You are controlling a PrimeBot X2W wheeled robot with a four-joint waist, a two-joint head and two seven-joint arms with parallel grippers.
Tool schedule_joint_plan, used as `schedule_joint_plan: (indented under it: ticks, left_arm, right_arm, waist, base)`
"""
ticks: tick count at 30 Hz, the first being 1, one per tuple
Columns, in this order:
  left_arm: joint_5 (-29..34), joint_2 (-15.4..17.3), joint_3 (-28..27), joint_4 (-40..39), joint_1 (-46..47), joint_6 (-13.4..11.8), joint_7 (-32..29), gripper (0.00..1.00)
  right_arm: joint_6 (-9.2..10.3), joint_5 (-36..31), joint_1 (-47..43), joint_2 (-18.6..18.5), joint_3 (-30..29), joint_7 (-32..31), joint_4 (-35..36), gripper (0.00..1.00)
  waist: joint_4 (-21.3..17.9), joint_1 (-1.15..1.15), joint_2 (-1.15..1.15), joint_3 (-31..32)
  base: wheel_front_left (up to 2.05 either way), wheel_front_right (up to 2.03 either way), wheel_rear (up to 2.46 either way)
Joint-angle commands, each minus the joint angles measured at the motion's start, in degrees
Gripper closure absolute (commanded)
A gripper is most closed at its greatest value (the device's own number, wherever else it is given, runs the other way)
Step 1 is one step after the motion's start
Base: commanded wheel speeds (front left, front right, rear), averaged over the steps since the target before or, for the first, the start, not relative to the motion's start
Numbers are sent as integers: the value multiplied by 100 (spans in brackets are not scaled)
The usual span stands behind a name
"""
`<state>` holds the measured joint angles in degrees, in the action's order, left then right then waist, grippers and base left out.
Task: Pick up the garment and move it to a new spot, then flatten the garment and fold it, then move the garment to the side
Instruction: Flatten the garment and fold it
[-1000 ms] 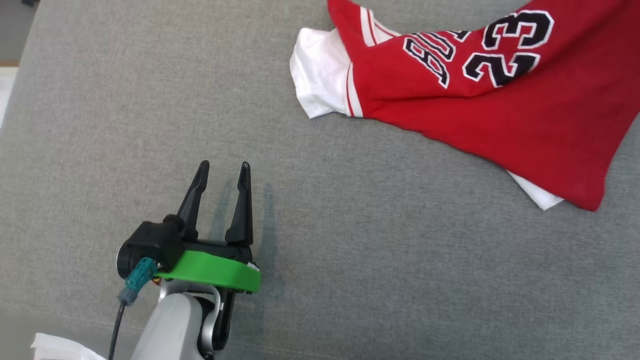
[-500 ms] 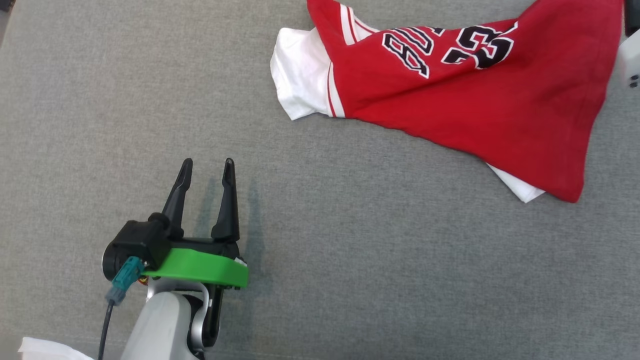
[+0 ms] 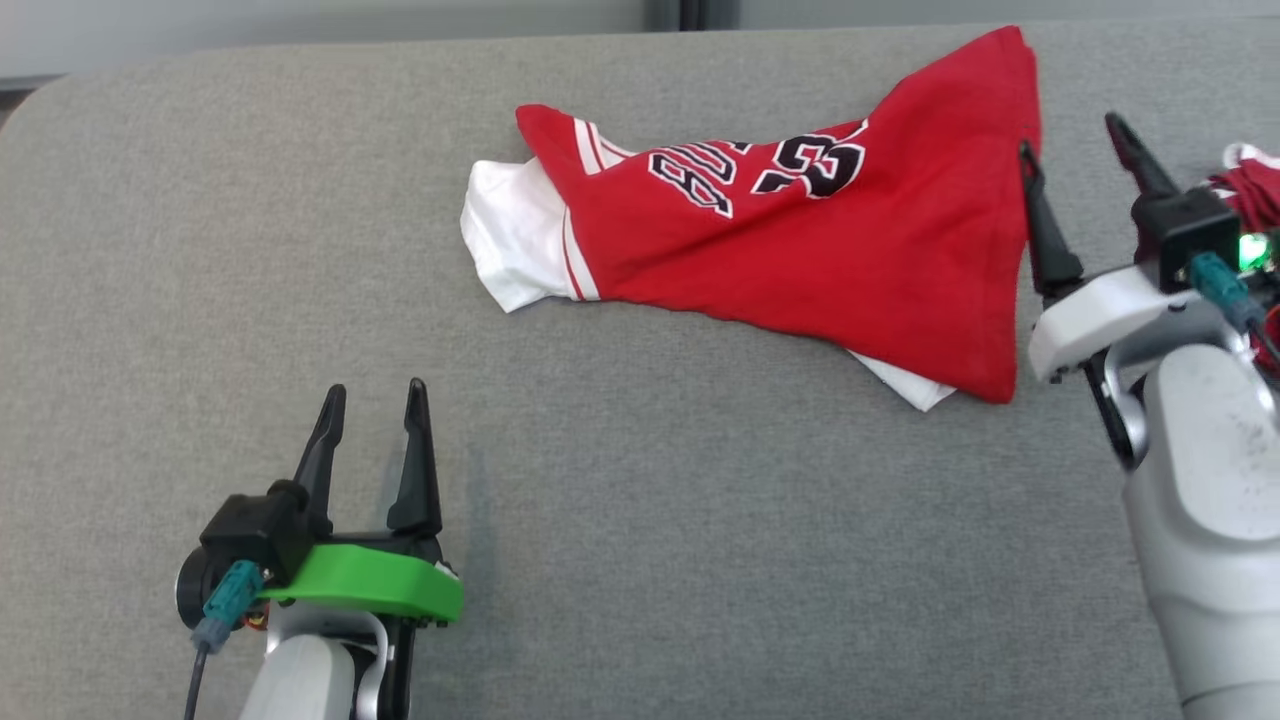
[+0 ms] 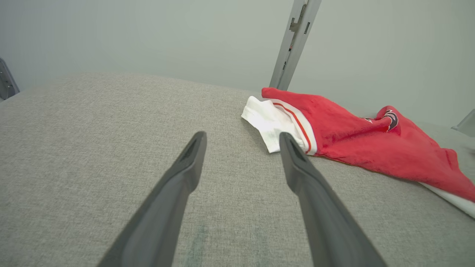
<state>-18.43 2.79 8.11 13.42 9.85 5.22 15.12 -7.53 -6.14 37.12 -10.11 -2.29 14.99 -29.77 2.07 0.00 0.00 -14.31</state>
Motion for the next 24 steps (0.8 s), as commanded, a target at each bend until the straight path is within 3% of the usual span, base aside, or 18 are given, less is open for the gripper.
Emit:
schedule_joint_plan:
  ticks: [1,8,16,24]
  left_arm:
    - [19,21,-36,30,-94,17,4,0]
    - [15,21,-117,97,-264,23,3,0]
    - [0,21,-124,141,-387,33,3,0]
    - [75,21,-105,282,-245,15,4,0]
  right_arm:
    - [10,33,-245,125,-175,25,130,0]
    - [9,216,-1392,654,-295,26,835,0]
    - [9,790,-2334,713,-41,26,1372,0]
    - [9,1060,-2577,715,226,26,1583,0]
  waist:
    - [-382,0,0,398]
    - [-565,0,0,647]
    - [-587,0,0,781]
    - [-670,0,0,656]
  base:
    - [0,0,0]
    - [0,0,0]
    - [0,0,0]
    - [0,0,0]
